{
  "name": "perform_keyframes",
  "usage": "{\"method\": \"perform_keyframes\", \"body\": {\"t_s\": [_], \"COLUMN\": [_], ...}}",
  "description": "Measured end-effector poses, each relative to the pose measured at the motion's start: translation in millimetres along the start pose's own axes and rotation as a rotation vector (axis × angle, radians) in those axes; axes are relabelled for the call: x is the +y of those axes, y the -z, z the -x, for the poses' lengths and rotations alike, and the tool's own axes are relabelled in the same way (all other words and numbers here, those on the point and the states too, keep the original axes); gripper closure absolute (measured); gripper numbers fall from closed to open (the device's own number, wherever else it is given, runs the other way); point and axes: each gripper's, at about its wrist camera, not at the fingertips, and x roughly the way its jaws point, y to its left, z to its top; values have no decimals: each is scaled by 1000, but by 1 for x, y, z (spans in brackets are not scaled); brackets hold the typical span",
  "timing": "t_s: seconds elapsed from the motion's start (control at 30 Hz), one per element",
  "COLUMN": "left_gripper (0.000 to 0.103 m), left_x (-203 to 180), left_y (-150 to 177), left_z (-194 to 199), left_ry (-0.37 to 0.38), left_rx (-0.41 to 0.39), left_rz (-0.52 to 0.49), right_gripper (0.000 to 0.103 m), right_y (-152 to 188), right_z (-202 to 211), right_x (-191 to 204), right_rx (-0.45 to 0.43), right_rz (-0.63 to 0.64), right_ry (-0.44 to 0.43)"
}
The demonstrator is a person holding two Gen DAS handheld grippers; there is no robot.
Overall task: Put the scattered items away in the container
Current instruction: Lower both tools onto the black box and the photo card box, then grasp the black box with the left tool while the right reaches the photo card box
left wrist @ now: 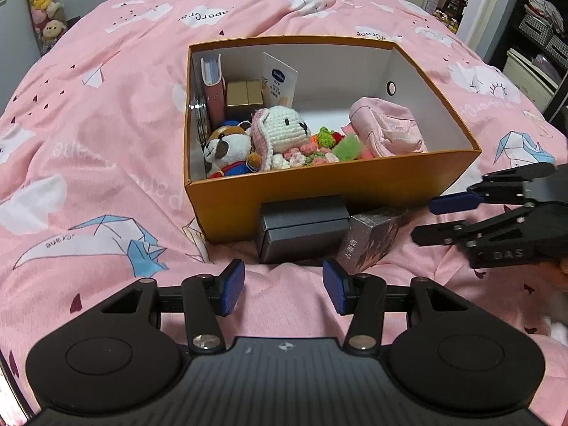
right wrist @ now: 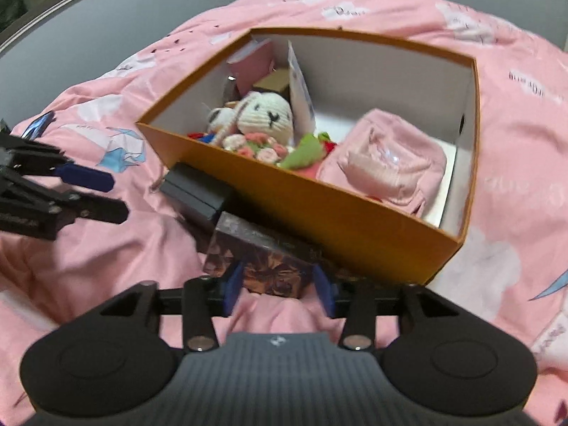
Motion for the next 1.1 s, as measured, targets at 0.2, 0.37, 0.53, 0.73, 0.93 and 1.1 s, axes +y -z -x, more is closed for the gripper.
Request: {"method": "perform_keyframes", "body": {"t_s": [0.2, 0.37, 0.53, 0.73, 0.93, 1.1], "left_gripper": [46, 46, 46, 46, 56, 60], "left_x": [-2, -2, -19, -49, -55, -51], "left_y": [-3, -10, -13, -8, 0, 4], "left_z": [-7, -12, -18, -36, -54, -55], "left_ry": [2, -5, -30, -137, -164, -161], "left_rx": [15, 2, -27, -31, 15, 37], "left_rz": [-25, -60, -232, -518, -597, -582], "right_gripper": [36, 33, 32, 34, 66, 82], "right_y": [-5, -7, -8, -8, -11, -19], "right_z": [-27, -41, -44, -37, -7, -5], "right_x": [-6, -3, -7, -6, 1, 10], "right_rx": [25, 52, 59, 32, -74, -115], "right_rz": [-17, 17, 3, -1, 15, 6], "right_ry": [-42, -45, -56, -46, -96, -134]}}
